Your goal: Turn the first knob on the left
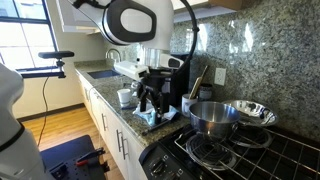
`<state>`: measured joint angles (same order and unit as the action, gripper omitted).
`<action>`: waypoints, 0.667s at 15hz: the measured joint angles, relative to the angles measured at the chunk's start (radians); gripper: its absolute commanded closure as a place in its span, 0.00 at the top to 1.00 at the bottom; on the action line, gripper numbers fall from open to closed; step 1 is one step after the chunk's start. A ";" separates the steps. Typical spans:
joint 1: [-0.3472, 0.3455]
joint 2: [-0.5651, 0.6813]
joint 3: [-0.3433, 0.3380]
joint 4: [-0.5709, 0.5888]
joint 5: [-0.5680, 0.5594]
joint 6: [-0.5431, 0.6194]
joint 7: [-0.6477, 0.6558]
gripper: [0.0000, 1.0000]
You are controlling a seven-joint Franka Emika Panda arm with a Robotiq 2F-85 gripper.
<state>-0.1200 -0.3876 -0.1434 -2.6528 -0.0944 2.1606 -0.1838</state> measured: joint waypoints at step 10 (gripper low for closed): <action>-0.004 0.207 -0.035 -0.099 0.064 0.261 0.014 1.00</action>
<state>-0.1241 -0.1810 -0.1787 -2.7520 -0.0309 2.4219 -0.1703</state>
